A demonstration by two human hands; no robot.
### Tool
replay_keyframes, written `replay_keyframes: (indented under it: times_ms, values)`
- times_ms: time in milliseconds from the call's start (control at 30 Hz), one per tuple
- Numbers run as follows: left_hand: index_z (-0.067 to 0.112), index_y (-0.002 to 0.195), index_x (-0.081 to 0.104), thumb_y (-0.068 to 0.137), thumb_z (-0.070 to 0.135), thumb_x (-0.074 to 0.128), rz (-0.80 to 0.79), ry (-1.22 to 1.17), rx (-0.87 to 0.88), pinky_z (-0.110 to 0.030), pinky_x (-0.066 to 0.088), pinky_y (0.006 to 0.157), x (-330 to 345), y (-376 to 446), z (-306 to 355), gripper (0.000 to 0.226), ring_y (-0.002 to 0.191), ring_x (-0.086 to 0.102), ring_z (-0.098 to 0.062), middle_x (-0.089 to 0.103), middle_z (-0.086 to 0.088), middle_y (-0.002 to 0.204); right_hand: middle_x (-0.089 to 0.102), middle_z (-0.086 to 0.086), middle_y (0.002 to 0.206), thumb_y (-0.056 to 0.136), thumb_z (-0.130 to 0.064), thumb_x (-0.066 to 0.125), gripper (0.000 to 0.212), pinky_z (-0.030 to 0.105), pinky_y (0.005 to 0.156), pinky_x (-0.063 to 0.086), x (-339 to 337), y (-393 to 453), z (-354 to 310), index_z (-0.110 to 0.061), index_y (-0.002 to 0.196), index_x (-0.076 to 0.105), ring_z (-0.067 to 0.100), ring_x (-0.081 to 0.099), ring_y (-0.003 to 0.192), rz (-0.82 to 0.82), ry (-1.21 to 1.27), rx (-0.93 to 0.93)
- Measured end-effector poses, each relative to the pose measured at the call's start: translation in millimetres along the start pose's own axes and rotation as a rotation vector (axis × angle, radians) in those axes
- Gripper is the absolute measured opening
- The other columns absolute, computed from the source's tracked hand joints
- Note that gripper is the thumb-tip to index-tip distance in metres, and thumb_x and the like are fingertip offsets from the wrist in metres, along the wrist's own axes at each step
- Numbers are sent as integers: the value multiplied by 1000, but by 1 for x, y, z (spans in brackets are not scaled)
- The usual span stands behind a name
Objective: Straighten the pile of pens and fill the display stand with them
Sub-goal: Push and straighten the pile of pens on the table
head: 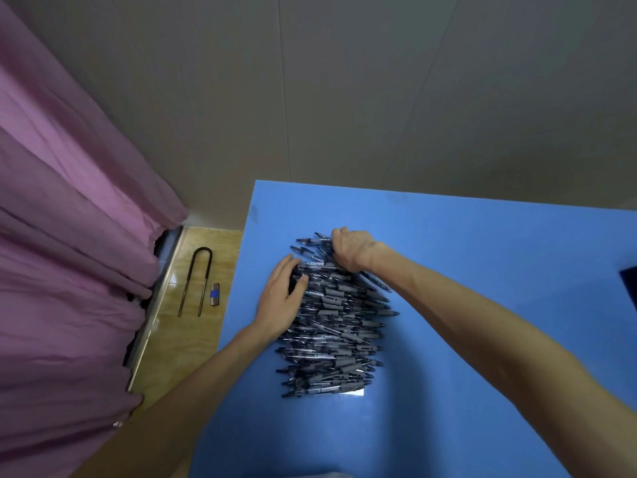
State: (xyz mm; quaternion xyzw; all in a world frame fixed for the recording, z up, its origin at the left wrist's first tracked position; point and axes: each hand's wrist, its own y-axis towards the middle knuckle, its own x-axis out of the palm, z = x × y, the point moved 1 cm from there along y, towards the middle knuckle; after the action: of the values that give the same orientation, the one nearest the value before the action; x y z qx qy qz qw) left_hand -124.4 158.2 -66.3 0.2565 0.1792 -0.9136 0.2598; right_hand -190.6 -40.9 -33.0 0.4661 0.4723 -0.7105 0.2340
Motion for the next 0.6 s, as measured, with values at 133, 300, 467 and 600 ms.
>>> replay_keyframes:
  times_ms: [133,300,467,600]
  values:
    - [24,151,45,108,36,48,-6,2,6,-34,25,123,-2,0,0,46,152,24,-9,30,7,165,55,15,126,107,-26,41,33,37,78,44,-1,-2,2,-3,130,43,31,63,111,26,-57,-33]
    - [26,151,45,107,37,49,-19,-3,6,-38,26,124,-3,-1,0,46,152,24,-8,31,8,165,60,18,119,106,-36,42,37,40,80,42,-7,-9,14,-3,122,46,35,62,105,43,35,-97]
    - [21,151,47,109,32,47,10,-208,-63,-27,23,121,-3,0,6,44,150,30,-9,37,8,161,48,12,89,103,-27,44,20,38,67,32,-23,-35,21,-10,96,36,35,53,76,144,253,-151]
    - [28,144,57,109,43,37,51,-484,-223,-41,33,122,-7,5,5,42,139,48,-13,55,5,149,45,8,88,105,-23,39,15,36,67,31,-29,-79,7,-11,96,35,29,43,69,208,312,-296]
